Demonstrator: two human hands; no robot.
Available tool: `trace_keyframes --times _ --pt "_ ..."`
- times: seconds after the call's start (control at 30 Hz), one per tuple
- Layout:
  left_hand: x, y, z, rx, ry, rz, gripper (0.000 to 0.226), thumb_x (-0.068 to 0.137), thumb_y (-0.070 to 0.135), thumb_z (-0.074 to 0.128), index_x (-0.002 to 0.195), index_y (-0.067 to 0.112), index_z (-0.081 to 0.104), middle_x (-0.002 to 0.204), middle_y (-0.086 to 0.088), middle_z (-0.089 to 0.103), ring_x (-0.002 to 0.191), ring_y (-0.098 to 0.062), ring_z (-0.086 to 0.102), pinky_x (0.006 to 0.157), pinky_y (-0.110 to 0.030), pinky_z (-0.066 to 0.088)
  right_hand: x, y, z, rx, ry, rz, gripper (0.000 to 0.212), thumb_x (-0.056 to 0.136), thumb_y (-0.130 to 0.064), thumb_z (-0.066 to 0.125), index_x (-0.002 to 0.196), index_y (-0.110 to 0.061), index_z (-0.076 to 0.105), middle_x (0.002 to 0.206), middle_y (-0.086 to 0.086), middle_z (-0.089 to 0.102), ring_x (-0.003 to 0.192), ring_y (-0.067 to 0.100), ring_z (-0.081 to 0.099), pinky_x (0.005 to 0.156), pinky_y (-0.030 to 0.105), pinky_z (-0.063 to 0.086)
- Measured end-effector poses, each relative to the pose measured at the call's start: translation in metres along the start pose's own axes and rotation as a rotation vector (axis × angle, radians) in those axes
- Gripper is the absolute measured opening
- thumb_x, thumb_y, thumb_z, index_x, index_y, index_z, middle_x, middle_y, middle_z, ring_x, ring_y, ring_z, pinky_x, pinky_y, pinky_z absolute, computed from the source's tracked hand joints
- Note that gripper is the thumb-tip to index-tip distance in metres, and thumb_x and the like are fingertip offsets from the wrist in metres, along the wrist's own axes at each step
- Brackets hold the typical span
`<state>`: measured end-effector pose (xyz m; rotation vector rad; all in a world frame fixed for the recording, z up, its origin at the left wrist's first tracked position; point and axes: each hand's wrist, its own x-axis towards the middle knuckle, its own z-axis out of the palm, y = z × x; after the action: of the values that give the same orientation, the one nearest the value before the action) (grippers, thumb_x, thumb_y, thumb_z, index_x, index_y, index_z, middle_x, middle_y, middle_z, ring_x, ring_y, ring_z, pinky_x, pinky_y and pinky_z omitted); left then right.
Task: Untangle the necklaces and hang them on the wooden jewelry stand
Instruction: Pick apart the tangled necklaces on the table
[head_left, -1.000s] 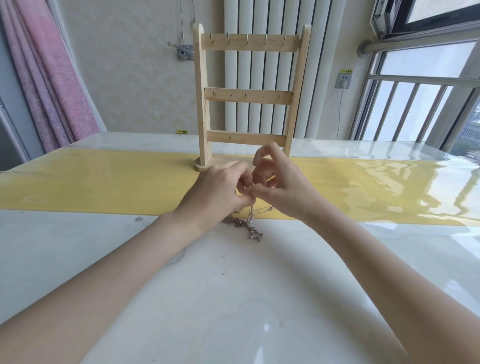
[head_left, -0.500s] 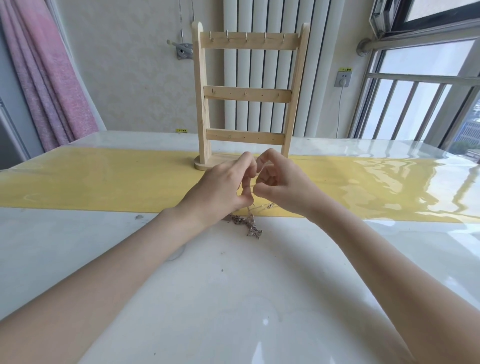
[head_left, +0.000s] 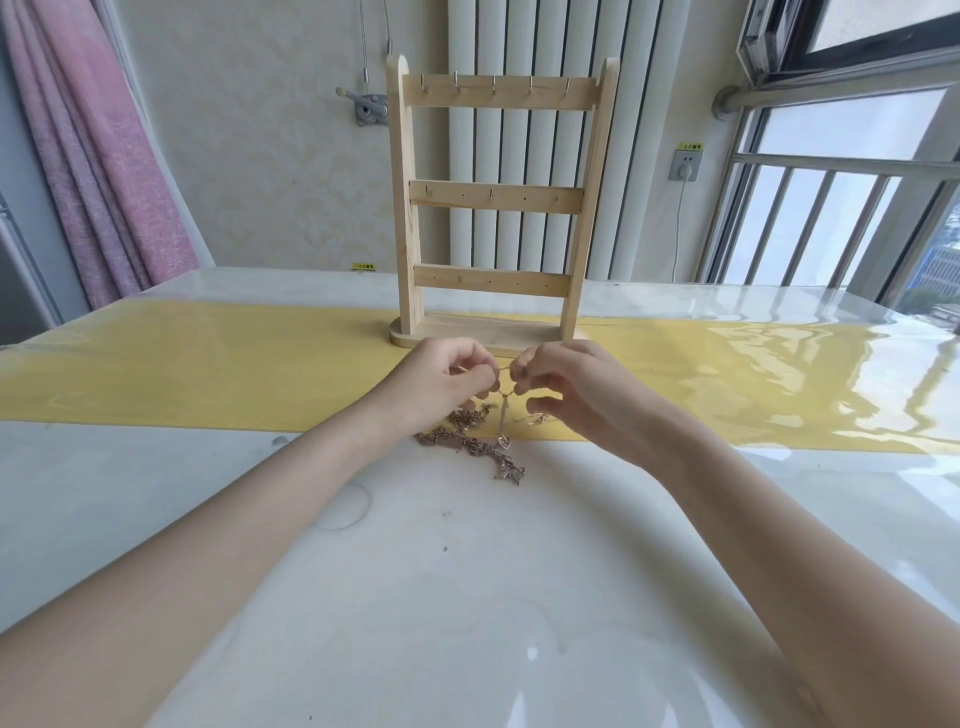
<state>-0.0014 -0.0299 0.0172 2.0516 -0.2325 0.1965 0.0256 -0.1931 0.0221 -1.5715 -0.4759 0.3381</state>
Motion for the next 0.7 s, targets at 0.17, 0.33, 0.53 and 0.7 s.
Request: trace_keyframes --times 0.17,0.33,0.53,0.7 --pt "-0.001 0.005 -0.001 -0.337 -0.009 -0.126 0.025 0.094 0.003 0.042 0.075 0.013 0.055 0.075 0.002 0.061 0.067 -0.007 0.061 0.07 -0.02 0.049 0.002 0.0 -0.004 0.213 0.016 -0.033 0.024 0.093 -0.006 0.049 0.071 -0.01 0.057 0.074 0.004 0.06 0.075 0.016 0.057 0.07 0.027 0.042" --pt "0.0 0.008 -0.006 -0.787 -0.009 -0.208 0.022 0.091 0.001 0.038 0.076 0.013 0.049 0.066 0.002 0.059 0.067 -0.014 0.064 0.075 -0.028 0.052 0.003 0.006 -0.006 0.115 -0.006 -0.021 0.019 0.094 -0.01 0.053 0.076 -0.01 0.059 0.07 0.003 0.061 0.071 0.013 0.057 0.069 0.026 0.042" --pt "0.0 0.007 -0.003 -0.66 0.032 -0.166 0.021 0.093 -0.001 0.042 0.081 0.012 0.052 0.062 0.001 0.047 0.055 -0.008 0.042 0.063 -0.023 0.055 0.0 -0.003 -0.005 0.359 0.03 -0.057 0.016 0.095 -0.01 0.051 0.08 -0.009 0.059 0.06 0.003 0.045 0.064 0.015 0.057 0.067 0.023 0.05" --pt "-0.003 0.008 0.001 -0.377 -0.024 -0.062 0.013 0.089 0.0 0.057 0.087 0.013 0.061 0.073 0.003 0.049 0.058 -0.002 0.049 0.061 -0.015 0.048 0.0 -0.006 -0.004 0.43 0.066 -0.085 0.015 0.095 -0.011 0.051 0.082 -0.009 0.057 0.057 -0.002 0.029 0.046 0.011 0.035 0.052 0.02 0.041"
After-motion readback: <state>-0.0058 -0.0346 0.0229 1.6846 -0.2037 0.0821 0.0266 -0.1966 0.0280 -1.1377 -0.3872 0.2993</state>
